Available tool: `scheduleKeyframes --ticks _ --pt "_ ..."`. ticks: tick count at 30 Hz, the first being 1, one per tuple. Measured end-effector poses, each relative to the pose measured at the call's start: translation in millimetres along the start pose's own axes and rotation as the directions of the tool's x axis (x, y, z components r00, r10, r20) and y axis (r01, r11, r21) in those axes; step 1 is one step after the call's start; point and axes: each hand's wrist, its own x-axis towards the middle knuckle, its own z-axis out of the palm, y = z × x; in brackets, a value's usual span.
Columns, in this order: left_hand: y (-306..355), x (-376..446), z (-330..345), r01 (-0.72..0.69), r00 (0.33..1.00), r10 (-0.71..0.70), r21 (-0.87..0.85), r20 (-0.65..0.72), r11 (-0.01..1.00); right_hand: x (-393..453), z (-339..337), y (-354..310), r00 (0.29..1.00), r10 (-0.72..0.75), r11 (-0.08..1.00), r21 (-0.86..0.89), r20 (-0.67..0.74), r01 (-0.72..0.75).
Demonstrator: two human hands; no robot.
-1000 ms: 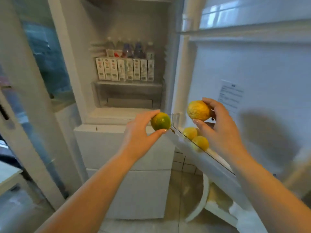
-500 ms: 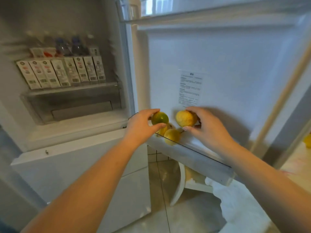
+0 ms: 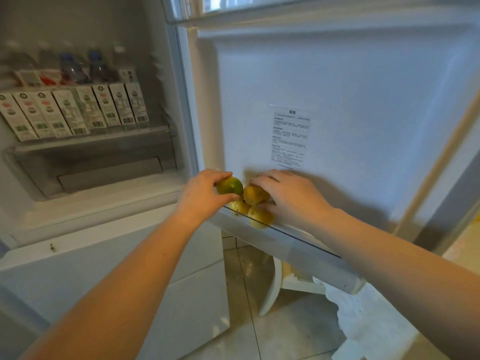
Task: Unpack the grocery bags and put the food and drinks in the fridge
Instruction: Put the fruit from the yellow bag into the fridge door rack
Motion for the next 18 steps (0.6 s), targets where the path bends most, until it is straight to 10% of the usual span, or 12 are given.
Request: scheduleKeyframes --ticks 18 --pt "6 -18 -7 0.018 1.0 -0.019 0.013 0.015 1.0 2 -1 -13 0.999 0.033 0.999 0.016 -0.02 -0.033"
